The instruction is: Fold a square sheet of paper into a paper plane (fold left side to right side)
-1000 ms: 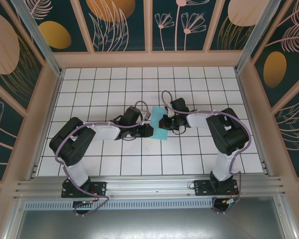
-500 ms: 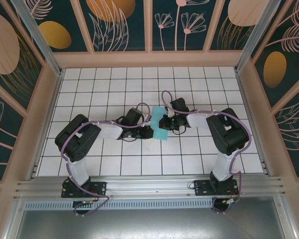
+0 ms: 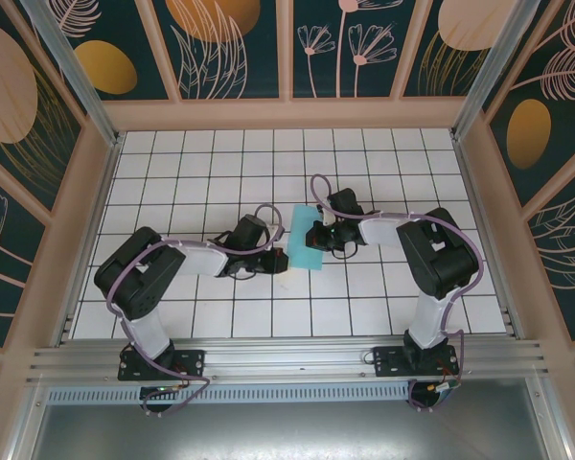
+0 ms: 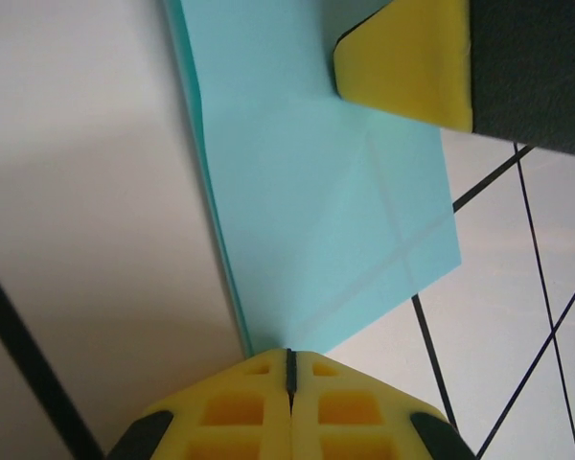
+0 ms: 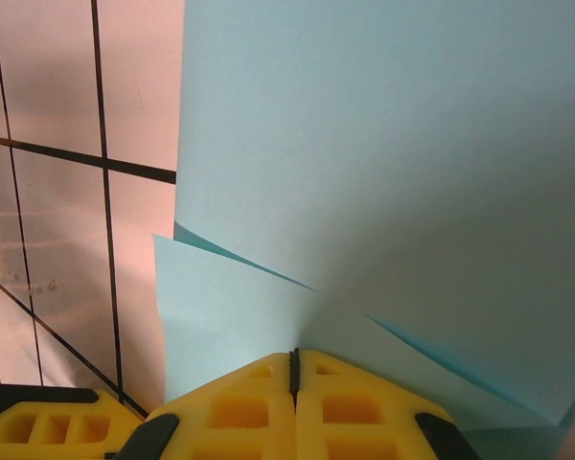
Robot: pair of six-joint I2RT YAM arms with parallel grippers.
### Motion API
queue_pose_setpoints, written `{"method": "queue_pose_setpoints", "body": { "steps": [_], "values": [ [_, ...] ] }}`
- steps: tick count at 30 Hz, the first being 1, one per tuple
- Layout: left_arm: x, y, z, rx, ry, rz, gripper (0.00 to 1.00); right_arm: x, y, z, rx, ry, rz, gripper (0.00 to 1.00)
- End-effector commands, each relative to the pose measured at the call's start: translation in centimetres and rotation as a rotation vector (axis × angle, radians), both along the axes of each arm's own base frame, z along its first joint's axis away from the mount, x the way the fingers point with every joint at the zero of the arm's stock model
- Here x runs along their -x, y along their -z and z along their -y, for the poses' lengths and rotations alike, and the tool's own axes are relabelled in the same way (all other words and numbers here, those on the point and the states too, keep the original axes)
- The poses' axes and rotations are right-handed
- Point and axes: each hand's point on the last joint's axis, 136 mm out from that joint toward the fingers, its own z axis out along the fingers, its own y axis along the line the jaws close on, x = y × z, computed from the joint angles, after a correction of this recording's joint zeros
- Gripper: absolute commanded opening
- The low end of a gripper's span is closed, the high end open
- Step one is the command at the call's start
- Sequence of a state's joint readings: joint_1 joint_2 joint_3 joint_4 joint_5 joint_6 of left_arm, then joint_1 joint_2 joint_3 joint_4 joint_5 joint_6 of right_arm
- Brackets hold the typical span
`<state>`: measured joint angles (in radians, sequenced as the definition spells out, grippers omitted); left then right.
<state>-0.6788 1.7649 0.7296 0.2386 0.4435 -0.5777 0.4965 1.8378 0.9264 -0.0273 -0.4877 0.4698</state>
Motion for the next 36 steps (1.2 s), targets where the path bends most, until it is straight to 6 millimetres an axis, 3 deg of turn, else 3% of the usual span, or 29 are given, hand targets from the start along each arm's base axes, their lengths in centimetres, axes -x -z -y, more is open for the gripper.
{"method": "queue_pose_setpoints", "body": {
  "steps": [1,5,9,11,14,19,22,26,32,36],
  "values": [
    [1.0,0.5,-1.6,-0.047,-0.022,-0.037,0.07,0.1,0.7,0.9,0.043,0.003,-0.020,0.00],
    [-0.2,-2.1,-1.4,0.019,-0.044,0.008,0.15,-1.2,-2.0,-0.2,-0.025,-0.010,0.059,0.00],
    [-1.9,-4.4,-1.4,0.094,-0.072,0.056,0.29,-2.7,-5.3,0.4,-0.049,0.016,0.167,0.02],
    [-2.8,-5.4,-1.0,0.127,-0.073,0.083,0.41,-3.2,-6.9,1.5,-0.052,0.048,0.224,0.19],
    [-3.9,-6.1,-0.1,0.144,-0.052,0.112,0.49,-3.3,-7.9,3.5,-0.036,0.103,0.279,0.38],
    [-5.3,-5.5,1.6,0.164,-0.010,0.109,0.55,-2.6,-8.2,5.8,-0.065,0.170,0.298,0.56],
    [-6.0,-4.4,2.0,0.144,0.005,0.099,0.55,-2.1,-8.1,6.3,-0.068,0.182,0.301,0.62],
    [-6.5,-3.7,2.9,0.152,0.026,0.083,0.48,-1.4,-7.8,6.3,-0.074,0.169,0.287,0.64],
    [-7.4,-4.7,2.5,0.139,-0.008,0.146,0.09,0.0,-6.8,5.5,-0.119,0.132,0.228,0.67],
    [-7.3,-5.3,1.6,0.128,-0.042,0.175,0.03,0.4,-6.5,4.7,-0.156,0.108,0.207,0.67]
  ]
}}
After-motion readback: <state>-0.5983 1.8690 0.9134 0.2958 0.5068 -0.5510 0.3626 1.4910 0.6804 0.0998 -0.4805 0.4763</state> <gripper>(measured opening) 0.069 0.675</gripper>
